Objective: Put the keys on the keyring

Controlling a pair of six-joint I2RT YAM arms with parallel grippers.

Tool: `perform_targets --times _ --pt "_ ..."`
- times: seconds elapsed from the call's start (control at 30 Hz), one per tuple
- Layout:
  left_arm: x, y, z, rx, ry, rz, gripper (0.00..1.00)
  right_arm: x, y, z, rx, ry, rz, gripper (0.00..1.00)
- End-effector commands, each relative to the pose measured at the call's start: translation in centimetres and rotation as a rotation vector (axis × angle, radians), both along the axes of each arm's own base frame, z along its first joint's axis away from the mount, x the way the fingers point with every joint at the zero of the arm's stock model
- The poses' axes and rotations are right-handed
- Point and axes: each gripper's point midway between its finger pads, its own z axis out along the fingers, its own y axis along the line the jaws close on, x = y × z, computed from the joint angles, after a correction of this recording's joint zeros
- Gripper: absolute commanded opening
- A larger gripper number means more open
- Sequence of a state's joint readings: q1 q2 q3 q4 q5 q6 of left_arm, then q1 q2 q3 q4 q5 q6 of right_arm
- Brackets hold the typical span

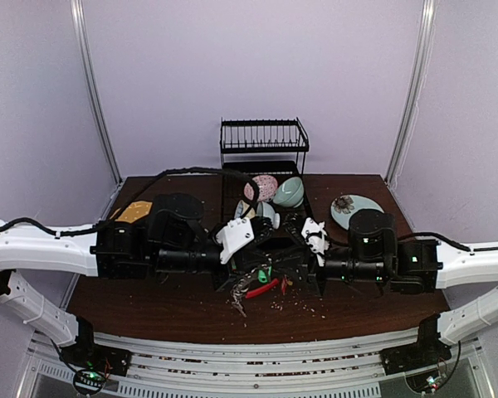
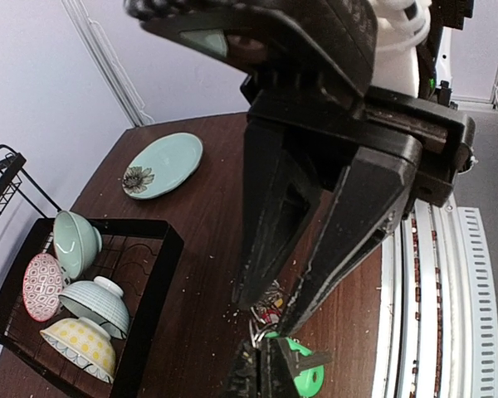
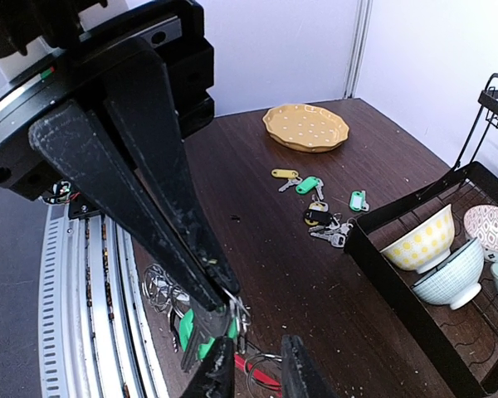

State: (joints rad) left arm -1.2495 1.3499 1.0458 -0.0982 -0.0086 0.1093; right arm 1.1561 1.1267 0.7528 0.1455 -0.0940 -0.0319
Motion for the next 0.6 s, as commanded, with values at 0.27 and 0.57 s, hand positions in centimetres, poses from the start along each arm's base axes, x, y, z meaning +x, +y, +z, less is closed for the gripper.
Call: perform_targets --times 0.27,0.57 --pt "0.1 -0.8 3.2 -0.134 -0.005 0.005 0.00 -1.5 -1.3 0.4 -0.015 -0.143 0.076 0.30" --pt "-0.2 -1.0 3.6 -0.146 -0.001 -0.010 0.00 -0.2 -0.7 0.9 -0.023 -0.172 -0.034 0.27"
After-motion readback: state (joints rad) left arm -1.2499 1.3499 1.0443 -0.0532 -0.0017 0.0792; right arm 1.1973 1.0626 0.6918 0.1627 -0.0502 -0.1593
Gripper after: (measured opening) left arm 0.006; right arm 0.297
